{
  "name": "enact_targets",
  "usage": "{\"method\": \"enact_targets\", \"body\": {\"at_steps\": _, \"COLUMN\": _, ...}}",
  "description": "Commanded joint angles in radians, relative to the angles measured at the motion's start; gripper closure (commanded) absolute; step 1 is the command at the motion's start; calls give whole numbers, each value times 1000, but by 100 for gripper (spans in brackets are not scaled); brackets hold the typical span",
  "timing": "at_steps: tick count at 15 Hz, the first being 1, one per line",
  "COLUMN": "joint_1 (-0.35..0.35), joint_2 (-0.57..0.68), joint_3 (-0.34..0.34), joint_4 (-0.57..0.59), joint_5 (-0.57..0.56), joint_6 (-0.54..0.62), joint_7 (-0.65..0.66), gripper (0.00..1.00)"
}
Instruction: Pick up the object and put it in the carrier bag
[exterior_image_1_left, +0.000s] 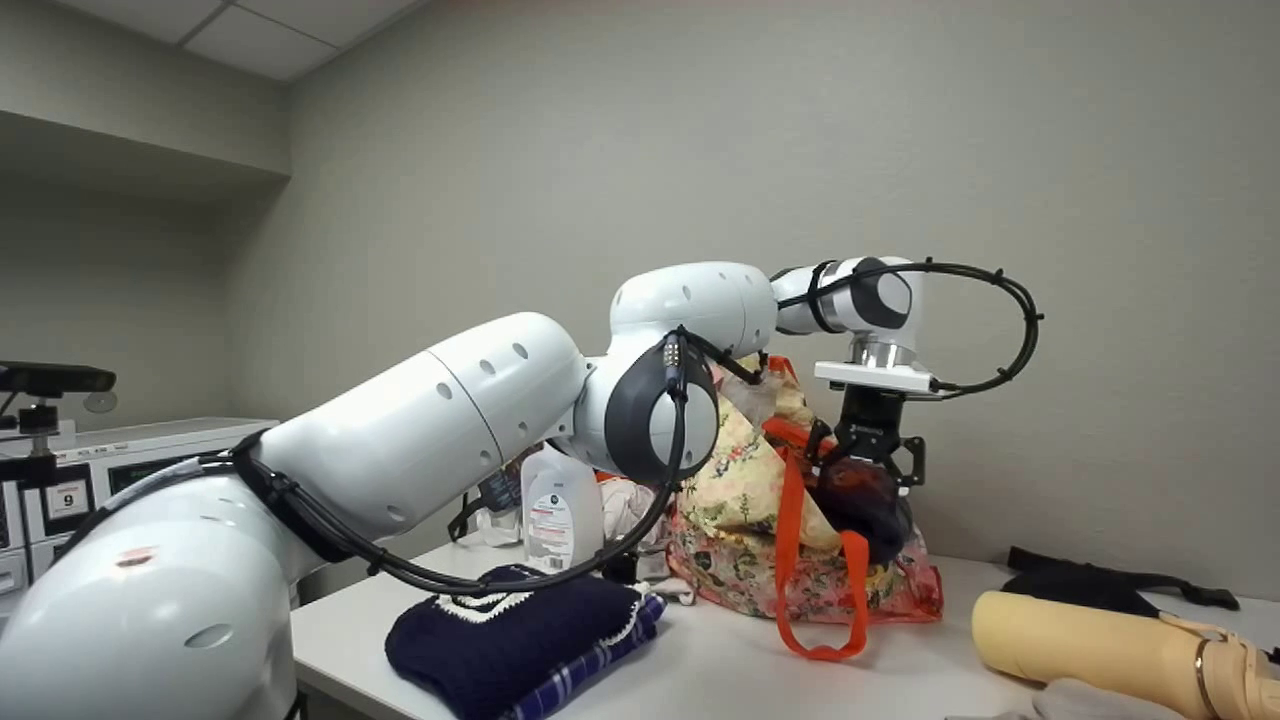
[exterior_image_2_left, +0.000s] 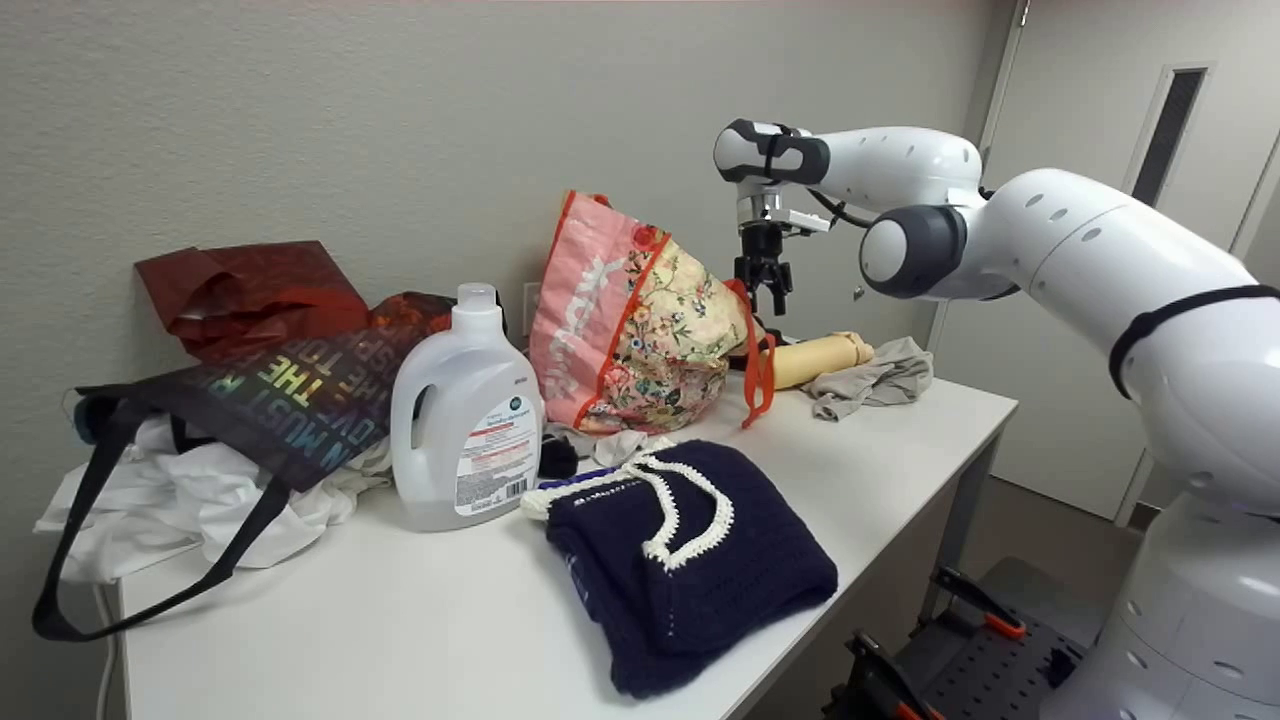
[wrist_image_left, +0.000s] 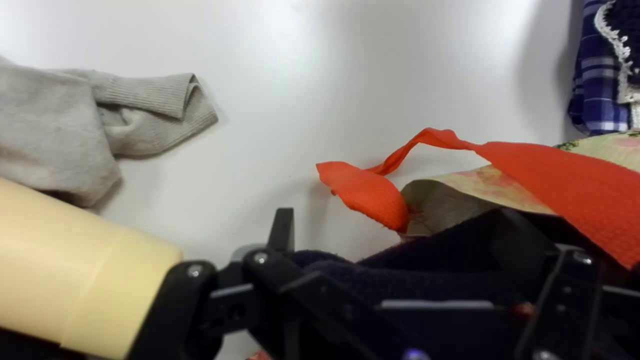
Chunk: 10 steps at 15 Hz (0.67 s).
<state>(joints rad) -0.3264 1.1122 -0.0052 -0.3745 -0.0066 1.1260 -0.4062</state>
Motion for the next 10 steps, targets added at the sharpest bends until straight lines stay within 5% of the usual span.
{"method": "enact_targets", "body": {"at_steps": 1, "joint_1": -3, "joint_2": 34, "joint_3": 18, "joint_4": 27, "joint_5": 30, "joint_6": -10, "joint_7": 13, "gripper": 0}}
{"method": "enact_targets", "body": {"at_steps": 3, "joint_1": -4, "joint_2": 47, "joint_3": 25, "joint_4": 27, "joint_5": 37, "joint_6": -12, "joint_7": 15, "gripper": 0}}
{"method": "enact_targets", "body": {"at_steps": 4, "joint_1": -4, "joint_2": 53, "joint_3": 26, "joint_4": 28, "joint_5": 39, "joint_6": -11, "joint_7": 13, "gripper": 25}}
{"method": "enact_targets", "body": {"at_steps": 10, "joint_1": -3, "joint_2": 63, "joint_3": 20, "joint_4": 24, "joint_5": 32, "joint_6": -49, "joint_7": 17, "gripper": 66}}
